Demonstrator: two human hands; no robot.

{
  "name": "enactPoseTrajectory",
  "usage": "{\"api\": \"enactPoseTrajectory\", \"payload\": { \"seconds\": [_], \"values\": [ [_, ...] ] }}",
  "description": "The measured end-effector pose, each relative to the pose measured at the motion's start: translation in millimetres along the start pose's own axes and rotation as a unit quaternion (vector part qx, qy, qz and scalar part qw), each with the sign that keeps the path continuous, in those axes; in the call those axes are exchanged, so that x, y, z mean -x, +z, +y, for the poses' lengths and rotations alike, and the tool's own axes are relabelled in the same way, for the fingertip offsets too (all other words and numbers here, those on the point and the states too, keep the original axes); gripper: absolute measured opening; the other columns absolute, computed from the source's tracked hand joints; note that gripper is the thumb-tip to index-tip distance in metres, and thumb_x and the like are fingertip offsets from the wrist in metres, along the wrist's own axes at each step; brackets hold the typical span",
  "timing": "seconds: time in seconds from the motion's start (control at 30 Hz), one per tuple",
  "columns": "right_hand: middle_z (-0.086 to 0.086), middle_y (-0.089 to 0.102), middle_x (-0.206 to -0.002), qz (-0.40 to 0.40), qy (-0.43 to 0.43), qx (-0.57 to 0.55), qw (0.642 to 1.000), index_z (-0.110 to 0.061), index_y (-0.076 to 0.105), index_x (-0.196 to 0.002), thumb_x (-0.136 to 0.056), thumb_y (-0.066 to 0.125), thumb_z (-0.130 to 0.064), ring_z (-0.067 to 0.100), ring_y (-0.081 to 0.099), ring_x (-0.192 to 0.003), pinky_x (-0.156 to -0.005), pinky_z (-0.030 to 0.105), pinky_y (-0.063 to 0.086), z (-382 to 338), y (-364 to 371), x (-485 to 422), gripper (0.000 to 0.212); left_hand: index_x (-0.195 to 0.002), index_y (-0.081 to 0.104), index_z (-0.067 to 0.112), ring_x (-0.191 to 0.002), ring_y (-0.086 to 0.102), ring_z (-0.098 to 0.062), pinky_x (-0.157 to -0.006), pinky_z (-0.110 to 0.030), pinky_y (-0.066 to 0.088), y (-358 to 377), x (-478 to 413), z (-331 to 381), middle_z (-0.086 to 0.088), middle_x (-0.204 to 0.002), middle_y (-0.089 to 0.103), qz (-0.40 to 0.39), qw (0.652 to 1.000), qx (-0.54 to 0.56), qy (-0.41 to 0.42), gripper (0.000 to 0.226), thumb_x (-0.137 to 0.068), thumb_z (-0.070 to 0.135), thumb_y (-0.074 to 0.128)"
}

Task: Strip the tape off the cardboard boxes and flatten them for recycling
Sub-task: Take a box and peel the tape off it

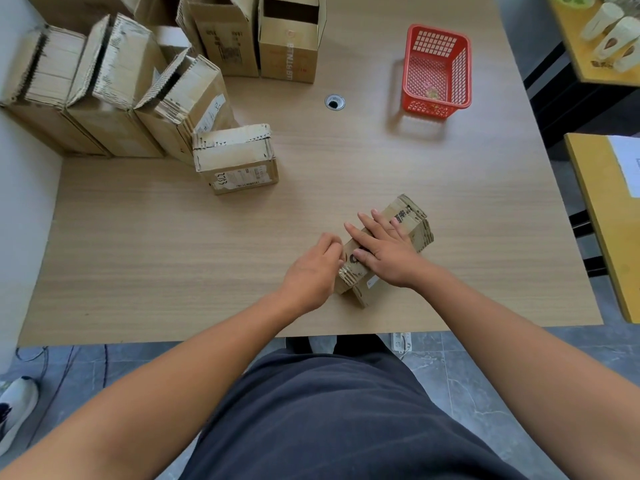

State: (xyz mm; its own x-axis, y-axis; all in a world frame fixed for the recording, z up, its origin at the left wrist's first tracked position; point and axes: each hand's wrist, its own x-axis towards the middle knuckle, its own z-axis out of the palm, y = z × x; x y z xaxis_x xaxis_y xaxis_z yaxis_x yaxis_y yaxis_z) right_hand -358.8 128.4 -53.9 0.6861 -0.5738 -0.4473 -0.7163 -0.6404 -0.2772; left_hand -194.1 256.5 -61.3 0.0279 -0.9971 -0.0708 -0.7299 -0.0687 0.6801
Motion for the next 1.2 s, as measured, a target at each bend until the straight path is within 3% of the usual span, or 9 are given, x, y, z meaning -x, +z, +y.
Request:
{"api": "enactPoseTrajectory", "payload": {
  "seconds": [0.1,0.2,0.4,0.5,0.6,0.7,0.83,1.0,1.2],
  "values": [
    [-0.01,-0.007,-0.172,-0.01,0.001,-0.007,1.0,-0.047,0.008,-0.161,-0.109,0.028,-0.051,0.009,-0.024,-0.154,-0.121,0.037,-0.019,-1,-2,0,0.055,-0.099,0.049,0.019,-0.109,0.053,-0.013,-0.096,-0.03,0.044,-12,4,-21,0.004,-0.131,0.046,-0.069,0.99,0.125,-0.01,0.011,-0.107,0.014,0.044],
    [-0.01,-0.007,-0.172,-0.009,0.007,-0.011,1.0,-0.047,0.01,-0.161,-0.109,0.028,-0.05,0.009,-0.024,-0.154,-0.121,0.037,-0.02,-5,-2,-2,0.055,-0.1,0.05,0.012,-0.127,0.053,-0.015,-0.111,-0.031,0.042,-16,14,-31,-0.005,-0.137,0.053,-0.074,0.94,0.322,-0.088,0.012,-0.108,0.008,0.042],
    [-0.009,-0.002,-0.172,-0.003,0.018,-0.007,1.0,-0.048,0.015,-0.16,-0.108,0.031,-0.05,0.011,-0.019,-0.155,-0.122,0.039,-0.018,-7,-2,-1,0.055,-0.095,0.043,0.013,-0.114,0.067,-0.018,-0.093,-0.033,0.057,7,22,-22,-0.012,-0.123,0.064,0.041,0.878,0.456,-0.141,0.032,-0.091,0.008,0.074],
    [-0.009,0.003,-0.172,0.003,0.022,-0.02,1.0,-0.047,0.022,-0.159,-0.108,0.035,-0.048,0.01,-0.016,-0.156,-0.123,0.04,-0.015,-10,-2,-1,0.053,-0.089,0.046,0.014,-0.107,0.069,-0.019,-0.095,-0.036,0.057,18,19,-23,-0.01,-0.114,0.07,0.104,0.867,0.456,-0.173,0.026,-0.094,0.005,0.07],
    [-0.008,0.009,-0.172,0.007,0.022,-0.031,0.999,-0.046,0.032,-0.155,-0.104,0.042,-0.053,0.011,-0.014,-0.157,-0.124,0.041,-0.015,-11,-4,1,0.052,-0.091,0.048,0.012,-0.101,0.071,-0.017,-0.093,-0.037,0.057,22,20,-33,-0.004,-0.099,0.077,0.119,0.802,0.548,-0.208,0.019,-0.099,0.002,0.061],
    [-0.006,0.015,-0.17,0.026,0.027,-0.031,0.999,-0.044,0.04,-0.149,-0.094,0.051,-0.068,0.011,-0.011,-0.157,-0.123,0.042,-0.017,-17,0,7,0.062,-0.092,0.058,0.015,-0.09,0.068,-0.01,-0.089,-0.04,0.056,24,19,-40,0.002,-0.091,0.072,0.146,0.834,0.474,-0.244,0.011,-0.099,0.01,0.065],
    [-0.006,0.021,-0.166,0.062,0.025,-0.026,0.997,-0.039,0.045,-0.146,-0.079,0.056,-0.08,0.012,-0.009,-0.157,-0.124,0.045,-0.014,-22,4,18,0.079,-0.101,0.074,0.033,-0.119,0.048,-0.004,-0.103,-0.019,0.041,33,20,-37,0.004,-0.13,0.044,0.124,0.89,0.371,-0.233,0.015,-0.102,0.031,0.059],
    [0.003,0.024,-0.164,0.075,0.0,0.034,0.997,-0.027,0.048,-0.144,-0.069,0.062,-0.087,0.021,-0.008,-0.158,-0.125,0.053,-0.01,-20,11,36,0.097,-0.103,0.065,0.023,-0.097,0.064,-0.017,-0.093,-0.046,0.055,49,23,-29,-0.011,-0.114,0.067,0.058,0.829,0.481,-0.279,0.008,-0.097,0.026,0.068],
    [0.005,0.044,-0.151,0.1,-0.038,0.004,0.994,-0.014,0.058,-0.133,-0.074,0.078,-0.067,0.026,0.011,-0.157,-0.125,0.061,-0.001,-9,3,47,0.081,-0.092,0.062,0.02,-0.08,0.064,-0.009,-0.074,-0.027,0.054,53,18,-23,0.005,-0.088,0.068,0.067,0.821,0.501,-0.263,0.021,-0.086,0.025,0.081]
  ]
}}
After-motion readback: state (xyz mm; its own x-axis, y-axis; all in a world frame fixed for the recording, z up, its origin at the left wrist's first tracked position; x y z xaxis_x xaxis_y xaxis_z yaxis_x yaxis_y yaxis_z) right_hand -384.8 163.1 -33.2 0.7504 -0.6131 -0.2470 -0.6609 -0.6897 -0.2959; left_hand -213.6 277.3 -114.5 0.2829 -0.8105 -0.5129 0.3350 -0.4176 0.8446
